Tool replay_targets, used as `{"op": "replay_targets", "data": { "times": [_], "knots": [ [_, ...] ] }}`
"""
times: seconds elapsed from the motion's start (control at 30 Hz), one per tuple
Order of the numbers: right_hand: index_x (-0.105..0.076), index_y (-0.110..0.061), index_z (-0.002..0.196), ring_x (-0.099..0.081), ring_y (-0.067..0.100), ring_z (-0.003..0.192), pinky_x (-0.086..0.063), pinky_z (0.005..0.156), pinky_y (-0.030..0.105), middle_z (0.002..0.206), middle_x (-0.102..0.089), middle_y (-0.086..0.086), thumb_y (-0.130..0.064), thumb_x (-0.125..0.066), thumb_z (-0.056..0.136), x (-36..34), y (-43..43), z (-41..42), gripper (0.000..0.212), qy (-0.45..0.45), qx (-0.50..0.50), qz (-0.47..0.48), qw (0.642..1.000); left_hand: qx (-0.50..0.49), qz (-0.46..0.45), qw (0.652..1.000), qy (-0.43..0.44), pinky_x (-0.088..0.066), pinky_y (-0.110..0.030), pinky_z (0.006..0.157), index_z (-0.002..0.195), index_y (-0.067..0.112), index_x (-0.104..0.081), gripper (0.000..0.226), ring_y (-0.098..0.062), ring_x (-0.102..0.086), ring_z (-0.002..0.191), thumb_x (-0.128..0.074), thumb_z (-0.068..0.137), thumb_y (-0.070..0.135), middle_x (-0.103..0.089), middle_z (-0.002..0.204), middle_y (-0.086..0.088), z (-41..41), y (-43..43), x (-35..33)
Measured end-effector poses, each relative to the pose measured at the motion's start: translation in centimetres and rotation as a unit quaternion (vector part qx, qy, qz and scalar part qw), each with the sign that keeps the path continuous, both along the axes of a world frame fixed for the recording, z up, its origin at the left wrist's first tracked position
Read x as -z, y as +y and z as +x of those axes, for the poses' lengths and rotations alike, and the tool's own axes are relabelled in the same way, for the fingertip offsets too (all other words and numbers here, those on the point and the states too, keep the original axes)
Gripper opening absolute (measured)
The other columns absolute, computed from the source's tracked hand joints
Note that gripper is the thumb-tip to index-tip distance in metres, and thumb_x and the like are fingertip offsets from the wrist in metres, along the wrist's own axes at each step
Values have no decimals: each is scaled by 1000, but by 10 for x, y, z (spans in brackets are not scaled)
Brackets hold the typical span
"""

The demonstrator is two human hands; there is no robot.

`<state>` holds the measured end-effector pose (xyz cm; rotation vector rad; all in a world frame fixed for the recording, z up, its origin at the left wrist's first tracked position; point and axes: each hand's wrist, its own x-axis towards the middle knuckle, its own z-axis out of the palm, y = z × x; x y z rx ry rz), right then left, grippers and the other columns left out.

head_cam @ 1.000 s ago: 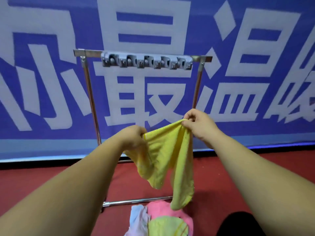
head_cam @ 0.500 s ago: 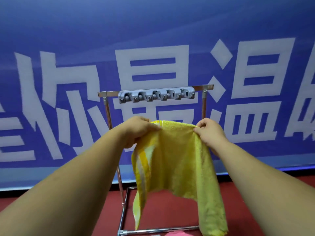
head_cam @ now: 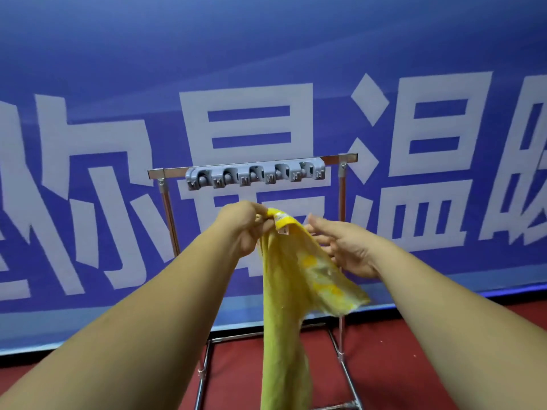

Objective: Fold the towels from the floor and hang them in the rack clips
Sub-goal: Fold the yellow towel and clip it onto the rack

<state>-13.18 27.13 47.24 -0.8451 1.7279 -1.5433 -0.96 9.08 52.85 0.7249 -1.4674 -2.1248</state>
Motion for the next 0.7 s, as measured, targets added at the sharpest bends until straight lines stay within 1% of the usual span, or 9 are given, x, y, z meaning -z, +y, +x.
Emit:
{"op": "replay_targets", "data": {
  "times": [0.07, 0.1, 0.2, 0.27, 0.33, 0.43, 0.57, 0.63, 0.7],
  "knots": [
    [-72, -21, 123, -73, 25, 114, -55, 103, 46, 120, -78, 7, -42, -89, 81, 3, -1, -4, 50, 92, -1, 35, 995, 0, 22, 1000, 14, -66, -30, 67, 126, -9, -56, 28, -28, -73, 80, -56, 98, -10, -64, 126, -30, -5, -1, 0],
    [-72, -23, 122, -74, 26, 113, -56, 102, 46, 117, -79, 6, -32, -91, 79, 6, -4, -7, 49, 137, 9, 55, 989, -1, 30, 999, 21, -65, -29, 69, 130, -10, -54, 32, -28, -73, 81, -56, 97, -11, -63, 129, -30, -7, -1, 1],
    [-75, -19, 113, -76, 18, 90, -59, 83, 33, 102, -81, 6, -13, -84, 85, 14, -16, -10, 30, 206, 57, 64, 975, -11, 40, 999, 25, -65, -26, 61, 132, -11, -54, 38, -25, -74, 75, -57, 95, -14, -58, 138, -29, -12, -4, 7],
    [-79, -18, 104, -76, 16, 84, -59, 80, 30, 93, -81, 5, -11, -77, 91, 17, -22, -10, 15, 237, 90, 54, 966, -13, 45, 999, 21, -61, -22, 53, 125, -10, -57, 31, -22, -75, 61, -59, 95, -14, -58, 138, -27, -11, -7, 11],
    [-79, -19, 101, -77, 15, 86, -58, 78, 29, 92, -80, 3, -14, -76, 93, 15, -27, -7, 10, 240, 97, 44, 965, -14, 45, 999, 14, -60, -21, 51, 113, -8, -59, 18, -18, -73, 51, -59, 96, -14, -60, 134, -26, -7, -9, 14],
    [-78, -19, 106, -74, 15, 87, -57, 77, 29, 96, -80, 3, -20, -80, 91, 13, -37, 1, 15, 211, 77, 30, 974, -10, 46, 999, -3, -61, -21, 52, 110, -9, -59, 13, -17, -72, 51, -60, 97, -12, -64, 133, -27, -2, -16, 17],
    [-79, -14, 94, -65, 13, 75, -58, 80, 40, 80, -74, 0, -15, -71, 94, 13, -53, 11, 8, 237, 112, 25, 965, 15, 41, 999, -25, -61, -23, 52, 103, -9, -63, 6, -19, -74, 56, -64, 97, -7, -69, 118, -25, 6, -23, 19],
    [-77, -11, 94, -68, 21, 77, -62, 85, 45, 86, -76, 10, -14, -67, 98, 11, -59, 12, 11, 217, 139, 15, 966, 38, -10, 997, -63, -66, -27, 62, 103, -9, -66, 10, -22, -71, 62, -69, 95, -3, -69, 101, -23, 10, -29, 21],
    [-76, -12, 94, -76, 32, 86, -64, 88, 50, 93, -79, 16, -14, -65, 100, 8, -63, 12, 12, 200, 156, 0, 967, 85, -144, 977, -135, -65, -31, 69, 111, -6, -68, 31, -21, -65, 64, -81, 90, 11, -66, 86, -16, 16, -40, 27]
  ]
}}
